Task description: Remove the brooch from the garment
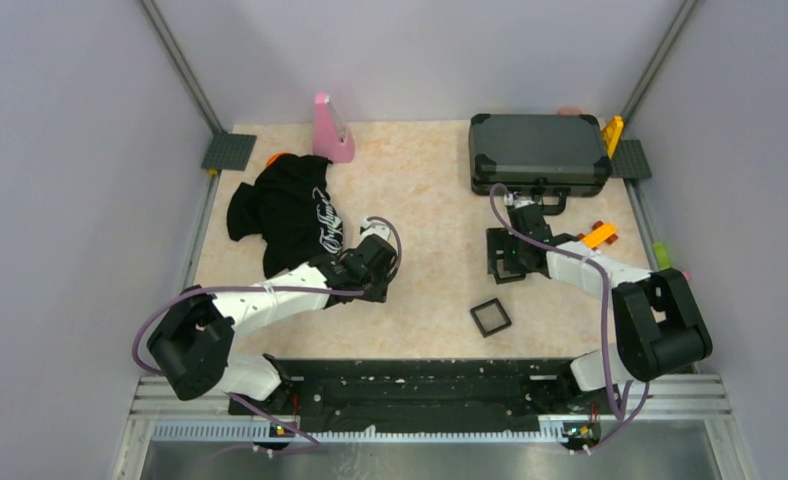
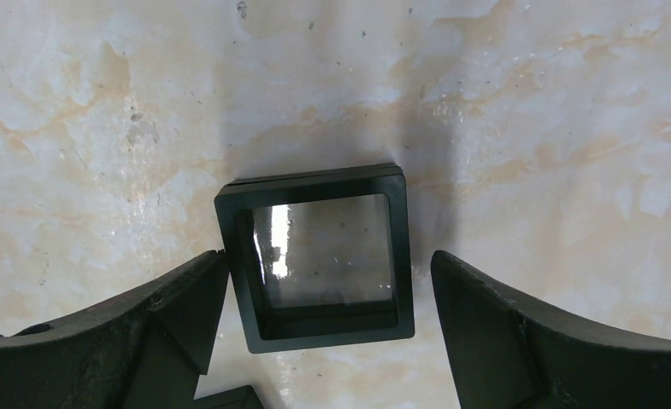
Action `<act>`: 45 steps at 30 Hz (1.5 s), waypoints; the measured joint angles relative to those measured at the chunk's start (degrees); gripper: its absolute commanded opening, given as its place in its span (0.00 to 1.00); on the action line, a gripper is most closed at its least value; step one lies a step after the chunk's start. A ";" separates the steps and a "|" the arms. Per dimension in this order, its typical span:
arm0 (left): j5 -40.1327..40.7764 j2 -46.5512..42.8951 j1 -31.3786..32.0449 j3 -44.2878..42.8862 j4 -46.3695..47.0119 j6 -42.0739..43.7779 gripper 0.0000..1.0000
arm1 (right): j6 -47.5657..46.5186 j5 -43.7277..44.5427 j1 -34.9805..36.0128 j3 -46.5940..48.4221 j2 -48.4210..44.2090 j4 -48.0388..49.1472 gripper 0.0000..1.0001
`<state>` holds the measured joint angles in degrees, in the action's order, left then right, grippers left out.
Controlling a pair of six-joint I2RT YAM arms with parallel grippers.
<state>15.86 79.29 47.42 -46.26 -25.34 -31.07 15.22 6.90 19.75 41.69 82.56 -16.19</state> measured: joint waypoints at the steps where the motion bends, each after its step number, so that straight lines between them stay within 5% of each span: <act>1: -0.07 -0.04 0.00 0.00 0.07 0.02 0.37 | -0.15 0.24 0.20 0.09 0.00 0.04 0.90; 20: -1.66 -0.04 0.00 0.37 0.94 0.70 0.35 | -1.16 -0.33 1.51 0.79 0.00 -0.17 0.65; 35: -12.68 -6.49 0.02 7.32 18.84 8.22 0.35 | 6.43 -26.82 5.29 0.35 -3.32 3.96 0.53; 45: -21.70 -7.52 0.26 11.28 32.63 13.44 0.34 | 9.94 -34.18 6.80 -1.64 -3.61 7.13 0.51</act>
<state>-5.85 71.77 47.68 -34.98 7.29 -17.63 25.17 -27.29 26.55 40.05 78.96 -9.06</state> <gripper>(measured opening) 0.469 0.682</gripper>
